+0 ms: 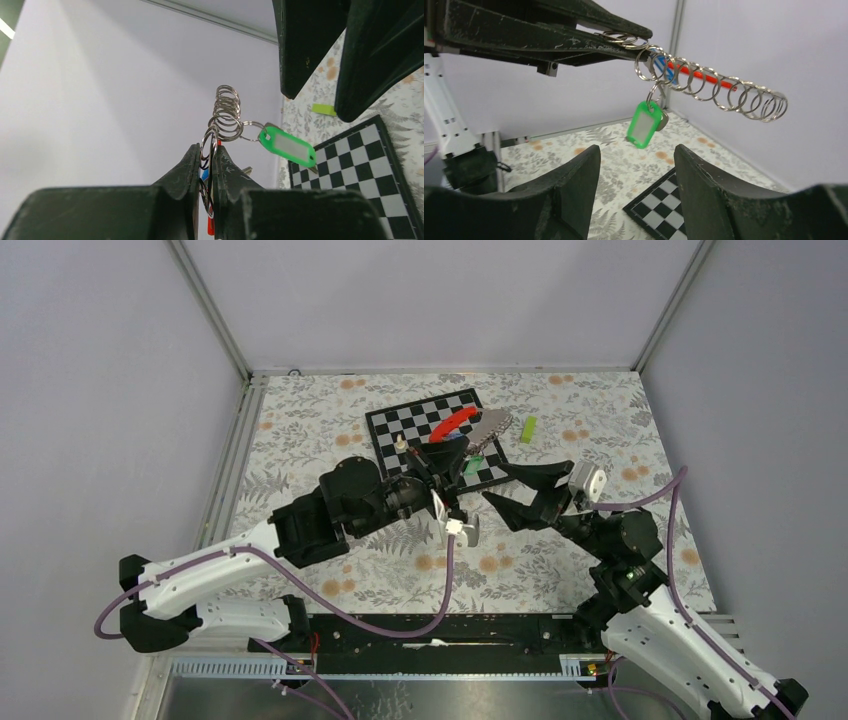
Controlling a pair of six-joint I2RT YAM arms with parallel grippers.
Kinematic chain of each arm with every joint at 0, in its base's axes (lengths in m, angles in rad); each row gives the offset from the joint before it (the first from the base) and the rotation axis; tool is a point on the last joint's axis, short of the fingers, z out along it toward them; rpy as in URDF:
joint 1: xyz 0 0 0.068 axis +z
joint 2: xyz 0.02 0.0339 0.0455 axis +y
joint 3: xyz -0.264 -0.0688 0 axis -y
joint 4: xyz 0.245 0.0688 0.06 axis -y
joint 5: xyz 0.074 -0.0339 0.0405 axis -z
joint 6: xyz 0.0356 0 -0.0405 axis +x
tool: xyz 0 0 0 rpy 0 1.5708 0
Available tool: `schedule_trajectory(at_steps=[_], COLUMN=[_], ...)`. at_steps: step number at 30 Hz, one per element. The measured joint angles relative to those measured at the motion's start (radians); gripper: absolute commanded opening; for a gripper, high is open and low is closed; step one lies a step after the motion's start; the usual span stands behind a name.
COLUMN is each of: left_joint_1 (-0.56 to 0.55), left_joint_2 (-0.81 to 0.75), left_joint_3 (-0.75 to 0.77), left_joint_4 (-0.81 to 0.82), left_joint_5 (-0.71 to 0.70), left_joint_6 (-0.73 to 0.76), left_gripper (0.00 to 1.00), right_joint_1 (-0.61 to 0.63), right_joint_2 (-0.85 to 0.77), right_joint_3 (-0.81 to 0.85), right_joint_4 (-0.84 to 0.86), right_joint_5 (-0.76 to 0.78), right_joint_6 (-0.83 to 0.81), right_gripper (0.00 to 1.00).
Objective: Remove the keys from the keyring
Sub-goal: Pick up the key from the keyring.
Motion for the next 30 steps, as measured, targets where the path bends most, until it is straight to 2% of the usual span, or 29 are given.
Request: schedule_trajectory(at_steps=[15, 23, 30], left_joint_1=[-0.001, -0.001, -0.001], left_joint_2=[0.001, 0.004, 0.004], left_joint_3=[-0.026, -0.026, -0.034], left_joint_4=[0.224, 0.258, 0.264], left_joint_5=[0.002, 0.001, 0.0], left_joint_6=[0.077, 0.077, 0.077], left_gripper=[0.0, 0.0, 0.0], right_joint_1=[0.0, 0.0, 0.0], right_joint_2=[0.124, 0.179, 0.169], right_joint_3=[0.054, 0.113, 0.121], right_joint_4=[0.173, 0.251, 0.266], right_joint_5=[0.038, 0.046, 0.038], right_joint_6=[-0.093, -0.067, -0.044], right_gripper=[0.6, 0.47, 0.44])
